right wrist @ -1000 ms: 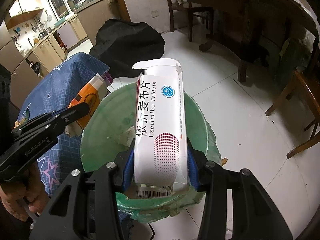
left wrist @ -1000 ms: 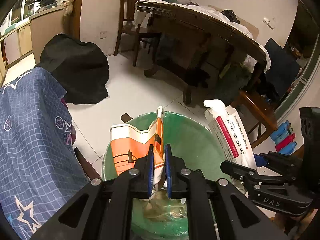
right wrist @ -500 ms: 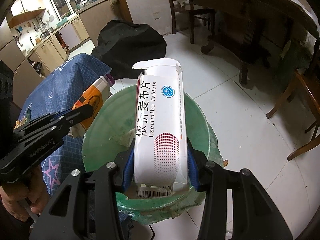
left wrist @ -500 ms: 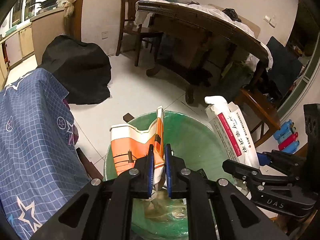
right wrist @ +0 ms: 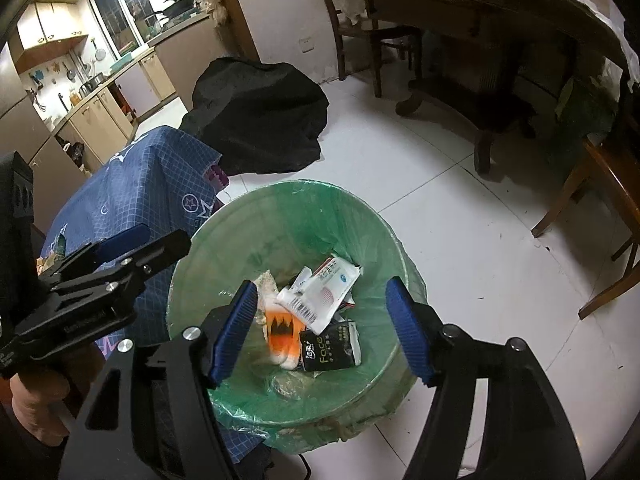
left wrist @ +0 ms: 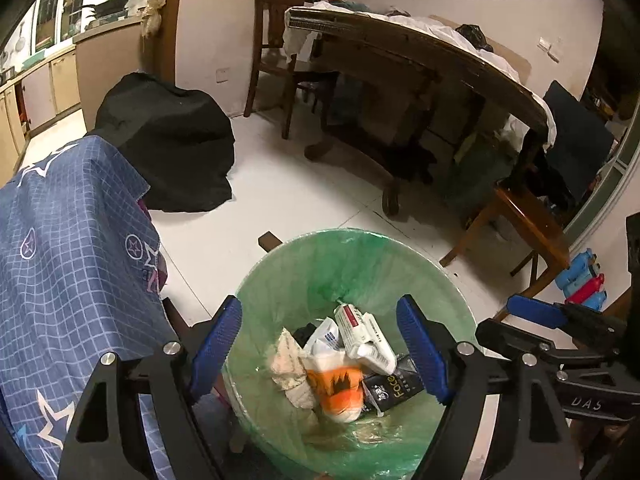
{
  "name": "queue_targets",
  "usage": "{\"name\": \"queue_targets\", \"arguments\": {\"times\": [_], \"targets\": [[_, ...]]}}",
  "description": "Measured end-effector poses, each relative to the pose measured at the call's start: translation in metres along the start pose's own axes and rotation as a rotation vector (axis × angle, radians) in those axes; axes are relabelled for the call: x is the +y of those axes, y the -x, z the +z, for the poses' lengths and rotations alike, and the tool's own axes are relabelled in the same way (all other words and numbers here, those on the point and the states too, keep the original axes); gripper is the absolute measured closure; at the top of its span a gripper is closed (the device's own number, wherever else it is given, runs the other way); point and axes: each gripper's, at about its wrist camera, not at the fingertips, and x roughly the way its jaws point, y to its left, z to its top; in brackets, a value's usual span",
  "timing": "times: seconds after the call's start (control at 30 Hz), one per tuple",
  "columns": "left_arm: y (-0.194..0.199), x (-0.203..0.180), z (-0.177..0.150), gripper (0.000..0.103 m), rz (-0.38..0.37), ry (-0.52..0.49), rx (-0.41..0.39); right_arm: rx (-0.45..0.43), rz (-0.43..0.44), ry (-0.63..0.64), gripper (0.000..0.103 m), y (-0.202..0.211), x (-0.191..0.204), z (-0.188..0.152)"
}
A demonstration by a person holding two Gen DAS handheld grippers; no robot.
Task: Collect trash
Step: 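Open both tools to drop the box and cup into the bin, then swing both open tools back toward the table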
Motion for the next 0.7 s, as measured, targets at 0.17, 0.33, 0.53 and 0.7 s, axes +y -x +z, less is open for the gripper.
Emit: {"name": "queue_targets", "arguments": {"times": [0.17,0.33,0.53,0.7], "targets": [[0.001,-0.001,-0.001,0.024,-0.003,-0.001,0.005,-0.004,0.006,-0.004,0.039,0.0,0.0,-0.001],[0.001,-0.002,-0.002,0.024,-0.001,0.001,0.003,-0.007,0.009,-0.004,0.039,0.002,0.0,-0.002],[0.009,-0.002,-0.004,0.024,-0.002,-0.001,-0.002,-0.007,0.008,-0.003,0.039,0.003,0.0,-0.002],[0.018,0.002,-0.004,0.024,0.001,0.001,-0.009,-0.011,0.009,0.001,0.039,0.008,0.003,-0.003]]}}
